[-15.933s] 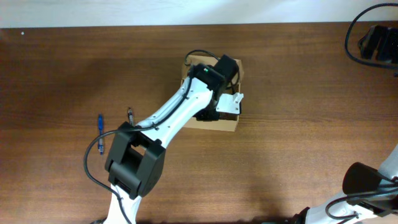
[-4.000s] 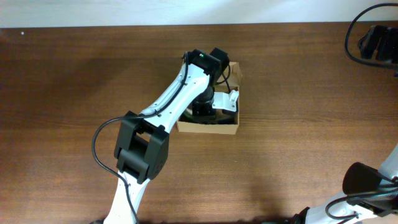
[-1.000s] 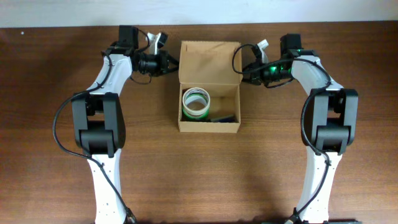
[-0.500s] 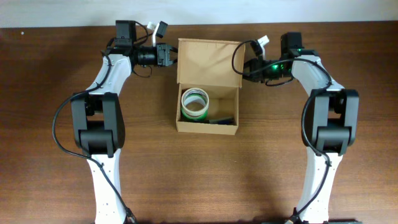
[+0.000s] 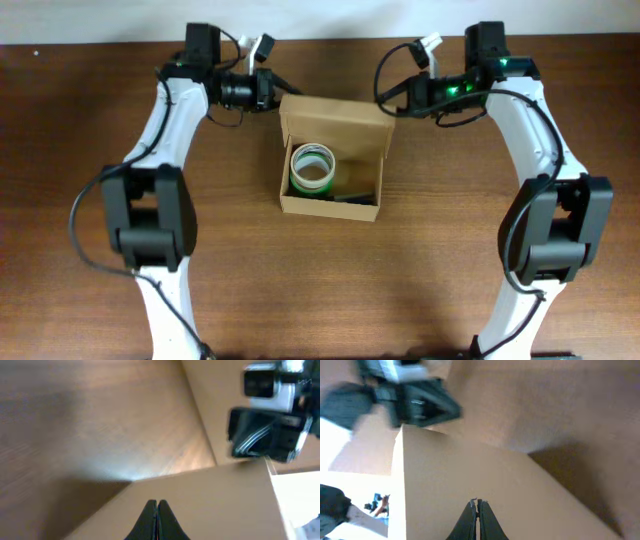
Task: Pack container
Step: 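Fold the box lid closed with both grippers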
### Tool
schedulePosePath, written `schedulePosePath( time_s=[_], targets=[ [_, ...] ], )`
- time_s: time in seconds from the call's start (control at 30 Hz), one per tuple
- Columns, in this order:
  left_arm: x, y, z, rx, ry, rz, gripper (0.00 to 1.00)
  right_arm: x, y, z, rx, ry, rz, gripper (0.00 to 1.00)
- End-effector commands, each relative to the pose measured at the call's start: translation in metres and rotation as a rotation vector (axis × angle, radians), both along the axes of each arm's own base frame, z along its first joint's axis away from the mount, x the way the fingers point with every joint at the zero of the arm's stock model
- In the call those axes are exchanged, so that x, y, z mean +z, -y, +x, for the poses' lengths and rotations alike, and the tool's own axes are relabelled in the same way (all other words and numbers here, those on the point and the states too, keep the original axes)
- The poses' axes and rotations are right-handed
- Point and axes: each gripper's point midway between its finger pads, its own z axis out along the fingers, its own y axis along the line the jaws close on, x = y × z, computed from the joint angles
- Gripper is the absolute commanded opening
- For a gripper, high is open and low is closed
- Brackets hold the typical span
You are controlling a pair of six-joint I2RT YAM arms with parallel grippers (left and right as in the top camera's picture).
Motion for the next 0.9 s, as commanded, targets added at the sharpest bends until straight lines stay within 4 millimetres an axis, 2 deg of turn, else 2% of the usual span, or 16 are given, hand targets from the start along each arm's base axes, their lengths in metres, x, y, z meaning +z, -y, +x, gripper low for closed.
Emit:
schedulePosePath(
  time_s=[0.0, 0.1, 0.13, 0.23, 0.37, 0.5, 0.67, 0.87],
  targets=[
    [0.035, -0.003, -0.021, -0.014, 0.129, 0.131, 0.02, 0.013, -0.015, -0.014, 0.037, 0.063, -0.102, 0.04],
    [0.022, -0.01, -0.04, -0.028, 0.078, 0.248, 0.02, 0.01, -0.022, -0.028, 0.058, 0.055, -0.183, 0.04],
    [0.014, -0.012, -0.053, -0.05, 0.032, 0.291, 0.02, 0.013, -0.028, -0.037, 0.071, 0.058, -0.224, 0.04],
    [0.002, -0.021, -0.068, -0.076, -0.021, 0.363, 0.02, 0.016, -0.032, -0.048, 0.07, 0.083, -0.334, 0.04],
    [-0.014, -0.04, -0.082, -0.067, -0.09, 0.508, 0.02, 0.018, -0.024, -0.064, 0.018, 0.078, -0.519, 0.04],
    [-0.02, -0.055, -0.093, -0.072, -0.11, 0.636, 0.02, 0.016, -0.015, -0.087, -0.024, 0.032, -0.693, 0.04],
    [-0.024, -0.047, -0.107, -0.125, -0.104, 0.732, 0.02, 0.007, -0.018, -0.109, -0.005, -0.034, -0.781, 0.04],
    [-0.034, -0.03, -0.125, -0.179, -0.102, 0.897, 0.02, 0.001, -0.013, -0.117, -0.011, -0.073, -0.832, 0.04]
  ],
)
